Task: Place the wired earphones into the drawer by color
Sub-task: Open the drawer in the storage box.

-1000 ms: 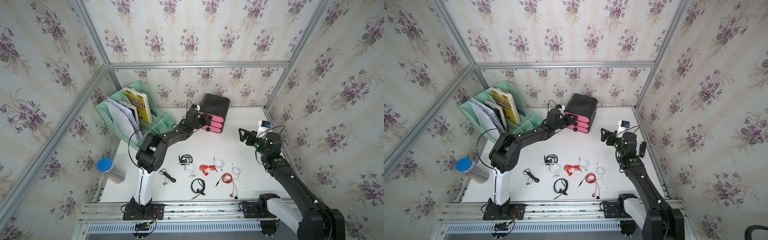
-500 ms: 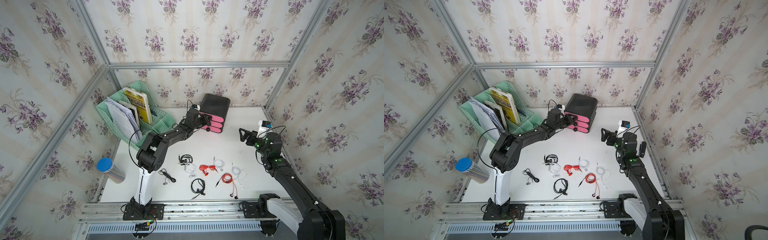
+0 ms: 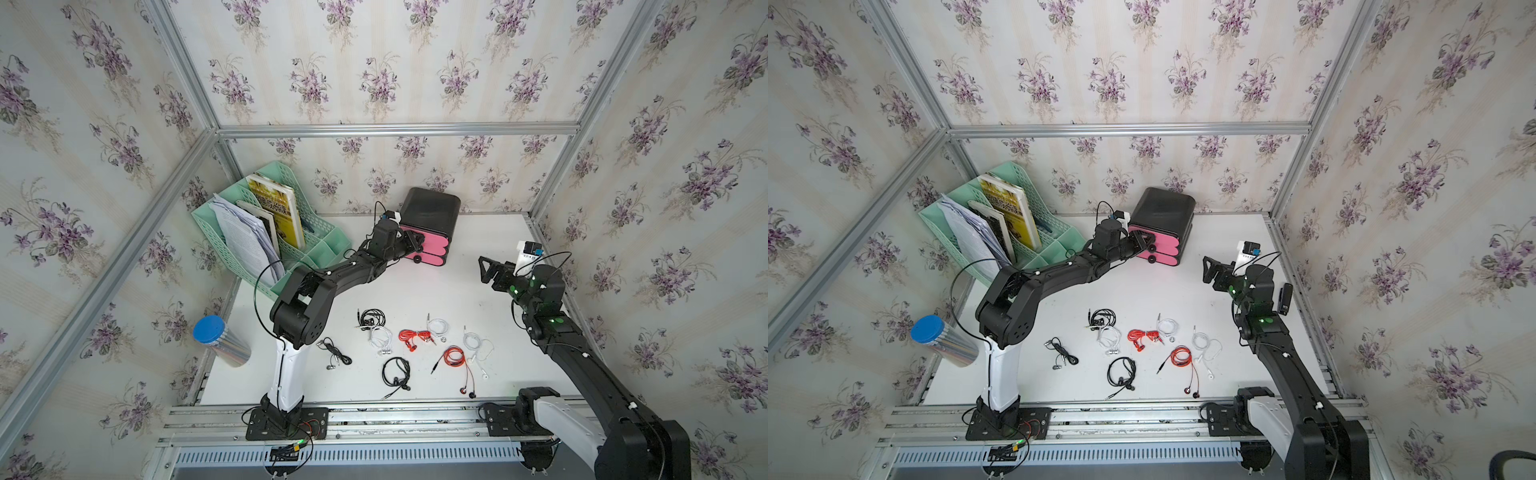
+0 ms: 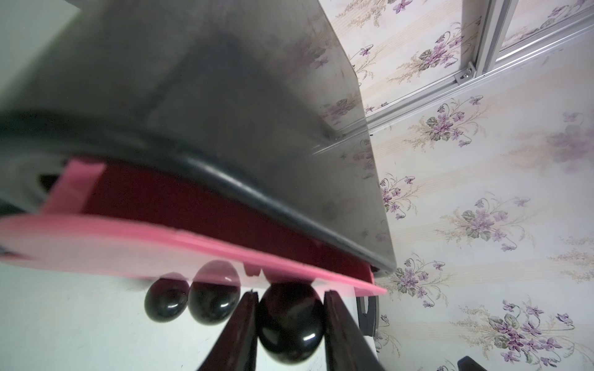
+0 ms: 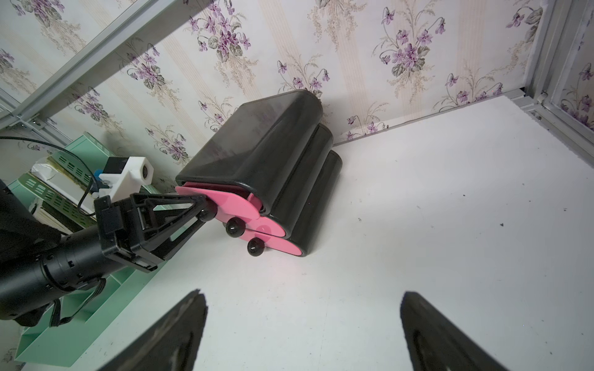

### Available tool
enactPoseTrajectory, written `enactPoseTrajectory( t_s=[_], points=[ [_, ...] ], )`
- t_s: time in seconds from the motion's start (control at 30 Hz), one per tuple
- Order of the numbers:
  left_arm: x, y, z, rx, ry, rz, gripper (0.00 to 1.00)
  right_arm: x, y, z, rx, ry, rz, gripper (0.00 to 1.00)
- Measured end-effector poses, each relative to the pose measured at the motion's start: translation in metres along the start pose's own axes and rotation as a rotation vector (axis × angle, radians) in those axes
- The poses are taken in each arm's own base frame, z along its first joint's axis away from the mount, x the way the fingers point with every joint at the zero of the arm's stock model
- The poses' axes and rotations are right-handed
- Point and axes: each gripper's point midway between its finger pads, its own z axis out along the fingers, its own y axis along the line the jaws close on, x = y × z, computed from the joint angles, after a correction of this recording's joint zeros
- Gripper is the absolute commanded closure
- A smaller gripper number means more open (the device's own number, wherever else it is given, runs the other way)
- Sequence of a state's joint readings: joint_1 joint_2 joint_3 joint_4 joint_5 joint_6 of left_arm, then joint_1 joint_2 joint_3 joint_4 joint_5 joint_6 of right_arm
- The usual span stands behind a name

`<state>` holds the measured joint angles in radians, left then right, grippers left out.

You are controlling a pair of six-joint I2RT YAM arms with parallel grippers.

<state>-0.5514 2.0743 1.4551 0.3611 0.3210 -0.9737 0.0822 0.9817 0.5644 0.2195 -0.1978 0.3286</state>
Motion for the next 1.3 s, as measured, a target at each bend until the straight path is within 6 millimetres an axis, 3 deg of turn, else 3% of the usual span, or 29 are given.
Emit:
enactPoseTrajectory(
  t_s=[0.7,1.3],
  points=[
    [0.018,0.007,-0.039,-0.008,0.037,0.033,0.72,0.002,0.003,0.002,-0.012,0.03,-0.01,0.02],
    [0.024,0.015,-0.065,-0.001,0.051,0.039,0.72,0.018,0.01,0.011,-0.06,0.132,0.008,0.02]
  ],
)
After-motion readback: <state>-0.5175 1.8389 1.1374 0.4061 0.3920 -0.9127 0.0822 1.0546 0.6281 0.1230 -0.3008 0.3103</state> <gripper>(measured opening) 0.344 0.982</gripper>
